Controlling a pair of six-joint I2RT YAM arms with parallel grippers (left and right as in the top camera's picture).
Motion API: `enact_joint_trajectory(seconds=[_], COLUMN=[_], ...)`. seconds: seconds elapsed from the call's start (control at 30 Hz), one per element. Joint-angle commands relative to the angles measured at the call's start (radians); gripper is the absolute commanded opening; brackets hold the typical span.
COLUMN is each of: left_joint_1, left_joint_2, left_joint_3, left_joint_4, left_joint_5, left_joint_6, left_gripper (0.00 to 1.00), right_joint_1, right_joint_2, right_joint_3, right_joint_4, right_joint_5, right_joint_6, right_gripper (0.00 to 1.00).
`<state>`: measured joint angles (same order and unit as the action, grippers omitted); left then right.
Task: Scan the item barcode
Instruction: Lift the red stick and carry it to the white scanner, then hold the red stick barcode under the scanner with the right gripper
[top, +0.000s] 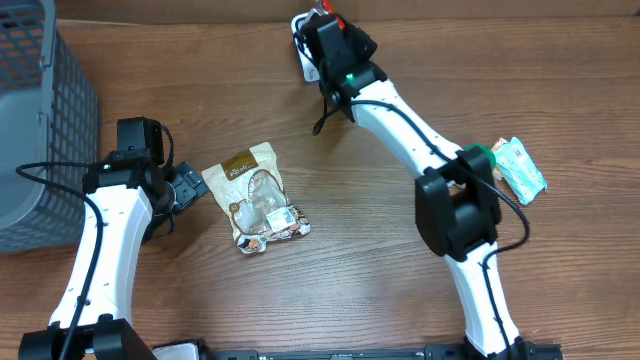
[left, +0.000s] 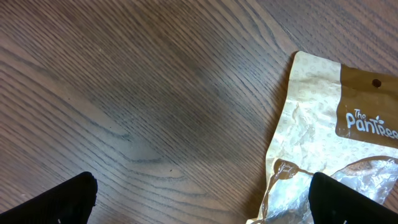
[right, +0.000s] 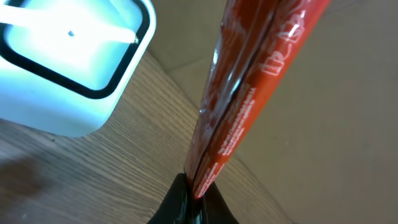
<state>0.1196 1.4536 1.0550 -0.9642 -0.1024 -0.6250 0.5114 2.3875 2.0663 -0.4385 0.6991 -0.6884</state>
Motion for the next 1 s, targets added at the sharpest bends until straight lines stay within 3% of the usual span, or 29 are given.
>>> enact_joint_trajectory(seconds=[0.0, 0.3, 0.97], left_joint_1=[0.002, 0.002, 0.002], left_joint_2=[-0.002, -0.002, -0.002], left_joint_3=[0.000, 0.000, 0.000], left_joint_4=[0.000, 0.000, 0.000], left_joint_5=[-0.012, -0.012, -0.012], left_joint_6=[0.013, 0.012, 0.013], left_gripper=[1.00, 1.00, 1.00], right_joint_1=[-0.002, -0.001, 0.015], right_joint_2=[0.049, 0.140, 0.159], right_joint_3=[0.014, 0.014, 0.014], right_joint_4=[0.064, 0.146, 0.145], right_joint_5=[0.109, 0.217, 0.186], right_joint_6=[-0.001, -0.003, -0.132], right_gripper=[0.04, 0.04, 0.04])
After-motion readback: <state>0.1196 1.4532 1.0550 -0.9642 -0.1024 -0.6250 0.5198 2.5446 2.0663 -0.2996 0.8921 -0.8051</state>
